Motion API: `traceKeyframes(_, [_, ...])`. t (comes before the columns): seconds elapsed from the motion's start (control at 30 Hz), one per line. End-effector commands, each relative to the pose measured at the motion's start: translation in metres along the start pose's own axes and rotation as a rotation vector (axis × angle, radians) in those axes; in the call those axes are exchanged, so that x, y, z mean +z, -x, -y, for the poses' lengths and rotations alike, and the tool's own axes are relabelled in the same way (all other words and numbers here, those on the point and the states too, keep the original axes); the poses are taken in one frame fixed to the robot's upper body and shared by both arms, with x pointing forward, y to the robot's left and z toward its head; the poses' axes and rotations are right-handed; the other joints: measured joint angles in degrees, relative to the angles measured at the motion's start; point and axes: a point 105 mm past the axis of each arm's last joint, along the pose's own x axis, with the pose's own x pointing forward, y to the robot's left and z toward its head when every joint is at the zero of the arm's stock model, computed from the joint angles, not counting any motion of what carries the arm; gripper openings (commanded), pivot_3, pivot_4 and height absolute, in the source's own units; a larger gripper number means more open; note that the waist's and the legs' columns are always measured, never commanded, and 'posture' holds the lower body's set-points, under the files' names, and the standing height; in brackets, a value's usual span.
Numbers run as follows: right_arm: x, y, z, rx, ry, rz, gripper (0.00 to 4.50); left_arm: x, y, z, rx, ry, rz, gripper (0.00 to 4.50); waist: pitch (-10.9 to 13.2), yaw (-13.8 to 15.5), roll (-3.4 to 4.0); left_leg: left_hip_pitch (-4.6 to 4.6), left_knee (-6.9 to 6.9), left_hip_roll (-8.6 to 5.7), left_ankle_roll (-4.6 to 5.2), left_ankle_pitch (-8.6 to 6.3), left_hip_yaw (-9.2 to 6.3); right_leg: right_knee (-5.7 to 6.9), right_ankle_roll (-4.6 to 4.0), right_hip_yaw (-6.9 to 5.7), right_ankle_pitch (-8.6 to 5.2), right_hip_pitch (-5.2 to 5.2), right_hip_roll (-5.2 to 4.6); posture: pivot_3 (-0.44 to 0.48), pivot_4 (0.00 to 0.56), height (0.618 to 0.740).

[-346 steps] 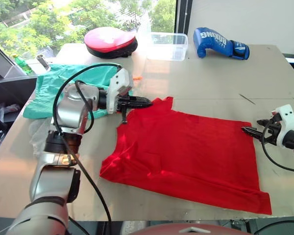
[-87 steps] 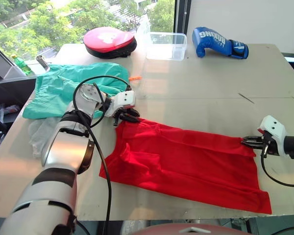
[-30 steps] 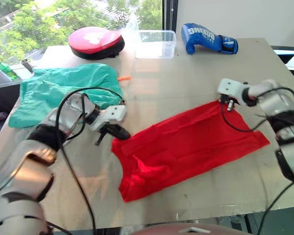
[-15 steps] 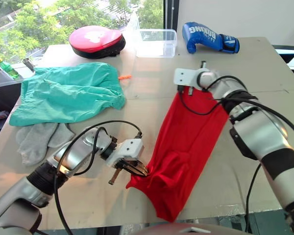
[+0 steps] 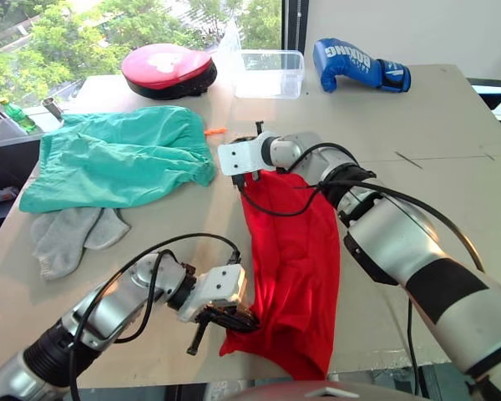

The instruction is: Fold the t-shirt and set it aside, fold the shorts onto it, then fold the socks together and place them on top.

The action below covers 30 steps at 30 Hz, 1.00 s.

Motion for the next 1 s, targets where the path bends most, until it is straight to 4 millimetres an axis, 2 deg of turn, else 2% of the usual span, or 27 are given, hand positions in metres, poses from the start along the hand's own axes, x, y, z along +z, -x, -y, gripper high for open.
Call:
traceKeyframes(0.03, [-0.013,0.012,0.024,-0.073,-0.044,-0.041,2.87,0.001,0.011,-0.005,0.051,0.021,0.019,1.39,0.0,0.06,0.0,0.0,0.0,0.0,-0.01,0.01,-0.02,0.02,0.0,0.0,0.0,0.0,0.0,0.0,0.15,0.731])
traceKeyframes(0.13, [-0.031,0.025,0.037,-0.123,-0.184,-0.071,4.34,0.003,0.02,-0.01,0.094,0.053,0.054,2.84,0.0,0.04,0.0,-0.01,0.0,0.0,-0.03,0.02,-0.03,0.02,0.0,-0.02,0.0,0.0,0.0,0.0,0.15,0.731])
traceKeyframes(0.17, [-0.039,0.03,0.041,-0.131,-0.23,-0.079,4.5,0.003,0.024,-0.012,0.108,0.072,0.068,3.42,0.0,0.0,0.0,0.0,0.0,0.0,-0.03,0.02,-0.03,0.01,0.0,-0.02,0.0,0.01,0.0,0.0,0.15,0.731])
traceKeyframes(0.2, [-0.047,0.037,0.044,-0.136,-0.273,-0.086,4.5,0.003,0.029,-0.012,0.116,0.089,0.078,3.85,0.0,-0.07,0.0,0.0,0.0,0.0,-0.03,0.02,-0.03,0.02,-0.01,-0.02,0.0,0.0,0.0,0.0,0.15,0.731])
traceKeyframes(0.23, [-0.053,0.043,0.047,-0.136,-0.316,-0.084,4.5,0.002,0.034,-0.012,0.12,0.104,0.082,4.46,0.0,-0.11,0.0,-0.01,-0.01,0.0,-0.03,0.02,-0.03,0.02,-0.01,-0.02,0.0,0.0,0.0,0.0,0.15,0.731])
traceKeyframes(0.37, [-0.071,0.068,0.052,-0.128,-0.444,-0.016,4.5,-0.005,0.051,-0.008,0.133,0.13,0.073,4.49,0.01,-0.27,0.02,-0.01,-0.06,0.01,-0.03,0.02,-0.02,-0.02,-0.01,-0.02,0.0,-0.01,0.0,0.0,0.15,0.731])
traceKeyframes(0.43, [-0.081,0.083,0.043,-0.086,-0.511,0.062,4.5,-0.006,0.056,-0.006,0.14,0.123,0.076,4.49,0.01,-0.32,0.02,-0.01,-0.08,0.02,-0.03,0.02,-0.01,-0.04,-0.01,-0.02,0.0,-0.01,0.0,0.0,0.15,0.731])
traceKeyframes(0.5, [-0.09,0.098,0.025,-0.029,-0.548,0.126,4.5,-0.004,0.059,-0.005,0.154,0.091,0.085,4.49,0.0,-0.11,0.01,-0.01,-0.08,0.04,-0.03,0.02,-0.01,-0.05,-0.01,-0.03,0.0,0.01,-0.01,0.0,0.15,0.731])
traceKeyframes(0.6, [-0.104,0.125,-0.018,0.046,-0.61,0.172,4.5,-0.002,0.064,-0.013,0.207,0.041,0.078,4.49,-0.01,0.83,-0.01,-0.02,-0.03,0.03,-0.03,0.02,-0.06,-0.15,0.0,-0.14,0.0,0.14,-0.05,0.0,0.15,0.731])
traceKeyframes(0.63, [-0.109,0.136,-0.035,0.046,-0.66,0.16,4.5,-0.003,0.069,-0.02,0.235,0.034,0.07,4.49,0.0,1.36,0.01,-0.04,0.0,0.03,-0.02,0.01,-0.06,-0.14,0.0,-0.14,0.0,0.15,-0.05,0.0,0.15,0.731])
traceKeyframes(0.7, [-0.122,0.156,-0.064,0.018,-0.782,0.101,4.5,-0.005,0.082,-0.048,0.34,0.026,0.066,4.49,0.07,1.77,0.12,-0.06,0.08,0.01,-0.02,0.01,-0.05,-0.06,0.0,-0.14,0.0,0.13,-0.06,0.0,0.15,0.731])
traceKeyframes(0.73, [-0.126,0.162,-0.073,-0.002,-0.827,0.071,4.5,-0.005,0.087,-0.06,0.383,0.021,0.066,4.49,0.08,2.25,0.29,-0.06,0.08,-0.01,-0.02,0.02,-0.07,-0.04,0.0,-0.14,0.0,0.14,-0.07,0.0,0.15,0.731])
traceKeyframes(0.83, [-0.134,0.169,-0.076,-0.117,-0.998,0.021,4.5,0.0,0.097,-0.101,0.52,0.022,0.085,4.49,0.07,1.88,0.31,0.09,0.16,-0.02,-0.07,0.09,-0.01,0.03,-0.09,-0.08,0.11,0.24,-0.04,0.0,0.15,0.731])
traceKeyframes(1.0, [-0.137,0.164,-0.07,-0.255,-1.328,0.03,4.5,0.022,0.108,-0.157,0.686,0.032,0.156,4.49,0.05,1.4,0.17,0.54,0.08,0.07,-0.12,0.13,-0.03,0.06,-0.11,-0.05,0.1,0.62,0.1,0.0,0.15,0.731])
